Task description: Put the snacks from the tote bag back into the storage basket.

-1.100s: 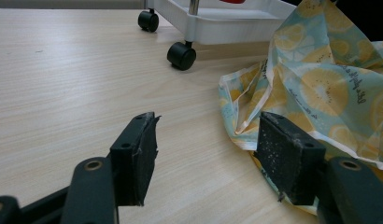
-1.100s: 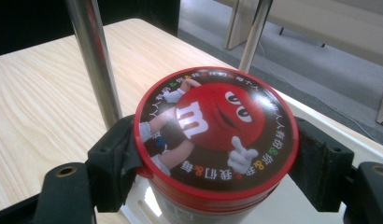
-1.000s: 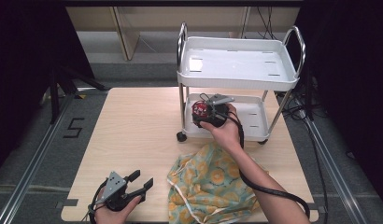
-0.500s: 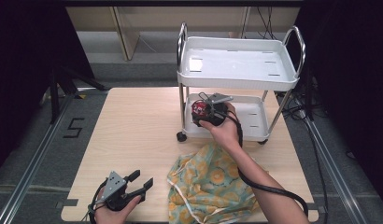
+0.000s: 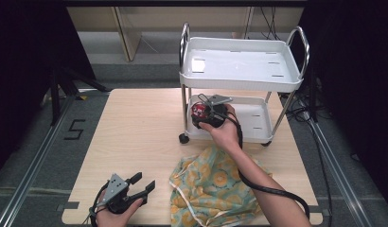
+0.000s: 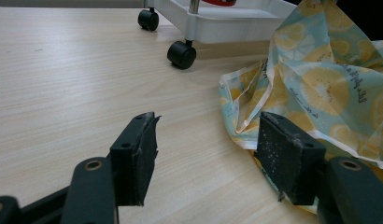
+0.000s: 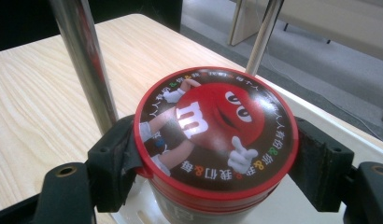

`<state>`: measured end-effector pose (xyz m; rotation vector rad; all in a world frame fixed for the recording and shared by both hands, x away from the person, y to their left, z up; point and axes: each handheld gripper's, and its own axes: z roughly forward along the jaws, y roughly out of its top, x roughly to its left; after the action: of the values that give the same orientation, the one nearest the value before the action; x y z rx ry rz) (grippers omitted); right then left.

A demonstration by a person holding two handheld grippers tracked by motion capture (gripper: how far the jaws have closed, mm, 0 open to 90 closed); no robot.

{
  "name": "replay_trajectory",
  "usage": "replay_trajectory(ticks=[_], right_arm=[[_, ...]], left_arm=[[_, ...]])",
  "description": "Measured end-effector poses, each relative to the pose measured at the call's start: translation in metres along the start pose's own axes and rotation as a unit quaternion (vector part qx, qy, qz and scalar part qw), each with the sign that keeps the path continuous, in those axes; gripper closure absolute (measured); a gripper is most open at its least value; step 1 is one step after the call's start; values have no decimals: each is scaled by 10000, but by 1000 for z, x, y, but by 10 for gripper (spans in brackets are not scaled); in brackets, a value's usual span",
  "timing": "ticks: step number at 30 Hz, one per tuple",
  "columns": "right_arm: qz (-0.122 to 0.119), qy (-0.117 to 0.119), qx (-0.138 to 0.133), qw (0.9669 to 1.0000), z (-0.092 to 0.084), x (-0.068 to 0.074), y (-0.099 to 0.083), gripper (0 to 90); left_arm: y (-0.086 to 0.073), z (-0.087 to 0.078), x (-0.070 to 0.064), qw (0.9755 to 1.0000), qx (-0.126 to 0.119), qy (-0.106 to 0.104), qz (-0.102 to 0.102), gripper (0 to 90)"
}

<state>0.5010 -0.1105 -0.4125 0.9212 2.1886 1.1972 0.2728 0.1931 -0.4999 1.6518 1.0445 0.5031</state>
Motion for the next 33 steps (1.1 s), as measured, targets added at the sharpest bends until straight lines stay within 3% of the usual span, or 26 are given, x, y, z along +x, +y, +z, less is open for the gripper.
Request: replay_trajectory(ticks=[3,4,6,7,9,10,11,12,14,16,22,25,26,29,32,33], right_arm=[[78,-19,12,10000,0,1,1,261],[60,108,-17,9999,0,0,1,261],[12,113,0,9999,1,0,2,261],[49,-16,28,10000,2,1,1,261],[-33,-59,40,10000,2,-1,1,261],[-42,64,29,10000,3,-1,1,261],[-83,-227,267,9994,2,-3,-1,261],[-155,-187,270,9993,3,-5,-1,261],[-34,-249,301,9992,4,-3,-2,261],[-171,-173,336,9991,6,-5,-2,261],[-45,-253,333,9991,8,-3,-4,261],[-170,-210,323,9991,10,-4,-4,262],[-49,-252,377,9990,10,-2,-4,261],[-170,-186,383,9989,11,-2,-5,261],[-192,-275,338,9989,14,-1,-7,261],[-204,-189,395,9988,12,-2,-7,261]], left_arm=[[0,0,0,10000,-8,3,-24,375],[0,0,0,10000,14,6,3,375],[0,0,-1,10000,-27,-1,-47,375],[0,0,0,10000,1,2,5,375],[0,0,0,10000,4,3,1,375],[0,0,0,10000,5,3,0,375],[0,0,0,10000,2,2,-1,375],[0,0,0,10000,2,2,-1,375],[0,0,0,10000,4,1,-2,375],[0,0,0,10000,1,-1,-2,375],[0,0,0,10000,3,-2,2,375],[0,0,0,10000,2,0,0,375],[0,0,0,10000,-1,1,3,375],[0,0,0,10000,-2,3,-3,375],[0,0,0,10000,0,1,1,375],[0,0,0,10000,0,2,0,375]])
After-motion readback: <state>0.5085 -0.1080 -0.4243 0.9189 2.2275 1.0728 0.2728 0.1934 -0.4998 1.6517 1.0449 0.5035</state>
